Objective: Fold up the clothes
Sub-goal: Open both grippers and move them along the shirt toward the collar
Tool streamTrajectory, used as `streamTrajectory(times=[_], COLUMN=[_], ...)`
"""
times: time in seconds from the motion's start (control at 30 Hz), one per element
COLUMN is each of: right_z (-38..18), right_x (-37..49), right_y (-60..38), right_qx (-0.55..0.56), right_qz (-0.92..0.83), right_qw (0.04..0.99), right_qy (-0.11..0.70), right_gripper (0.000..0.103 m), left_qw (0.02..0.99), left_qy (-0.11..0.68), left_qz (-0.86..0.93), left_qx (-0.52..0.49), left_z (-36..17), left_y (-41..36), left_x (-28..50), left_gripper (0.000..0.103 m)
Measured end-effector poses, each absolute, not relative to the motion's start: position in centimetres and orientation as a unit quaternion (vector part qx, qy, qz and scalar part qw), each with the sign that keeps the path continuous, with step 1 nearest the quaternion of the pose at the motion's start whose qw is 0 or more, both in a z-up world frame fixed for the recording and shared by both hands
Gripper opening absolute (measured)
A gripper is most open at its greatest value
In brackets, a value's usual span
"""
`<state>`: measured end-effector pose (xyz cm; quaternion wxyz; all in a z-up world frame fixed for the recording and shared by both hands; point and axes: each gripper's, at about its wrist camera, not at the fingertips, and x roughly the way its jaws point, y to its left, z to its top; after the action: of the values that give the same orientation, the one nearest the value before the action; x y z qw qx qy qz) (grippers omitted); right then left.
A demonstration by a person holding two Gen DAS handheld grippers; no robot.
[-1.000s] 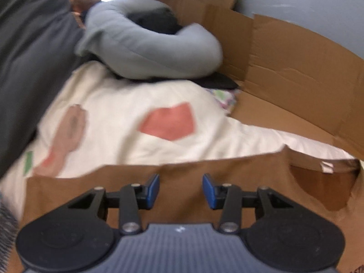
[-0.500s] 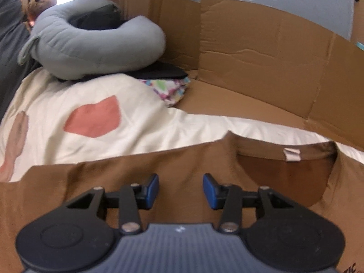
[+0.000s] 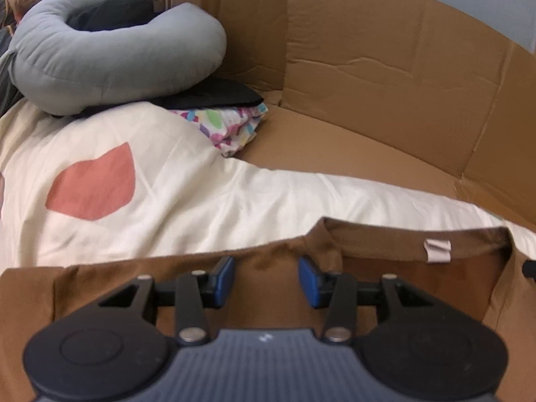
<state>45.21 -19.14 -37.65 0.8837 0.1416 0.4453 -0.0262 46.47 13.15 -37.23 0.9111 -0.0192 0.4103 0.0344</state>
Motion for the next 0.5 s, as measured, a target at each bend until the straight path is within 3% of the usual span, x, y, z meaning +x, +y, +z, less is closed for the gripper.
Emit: streamTrajectory(times=[0.07, 0.2, 0.33, 0.43, 0.5], right_z=[-37.7, -36.9, -35.5, -34.3, -33.3], right_x=[45.7, 45.8, 45.0, 44.2, 43.4], right_y=[-19.3, -19.4, -20.0, -20.4, -20.5], right_qx=[0.148, 0.137, 0.127, 0.123, 0.112], right_qz=[-0.034, -0.040, -0.047, -0.038, -0.031], right_qw=[0.882, 0.885, 0.889, 0.893, 0.897], right_qy=[0.446, 0.442, 0.437, 0.432, 0.426], right_gripper=[0.039, 0.041, 0.041, 0.042, 0.043], left_qw=[0.912, 0.913, 0.917, 0.917, 0.916], left_qy=[0.409, 0.406, 0.398, 0.399, 0.399], left_qz=[0.033, 0.024, 0.017, 0.015, 0.009], left_qx=[-0.020, -0.021, -0.024, -0.030, -0.036], left_z=[-36.9, -35.8, -34.5, -33.5, -32.9], left_y=[12.9, 12.6, 12.1, 11.6, 11.3], left_x=[46.2, 45.6, 44.7, 43.8, 43.2], left_gripper=[0.047, 0.068, 0.071, 0.087, 0.088])
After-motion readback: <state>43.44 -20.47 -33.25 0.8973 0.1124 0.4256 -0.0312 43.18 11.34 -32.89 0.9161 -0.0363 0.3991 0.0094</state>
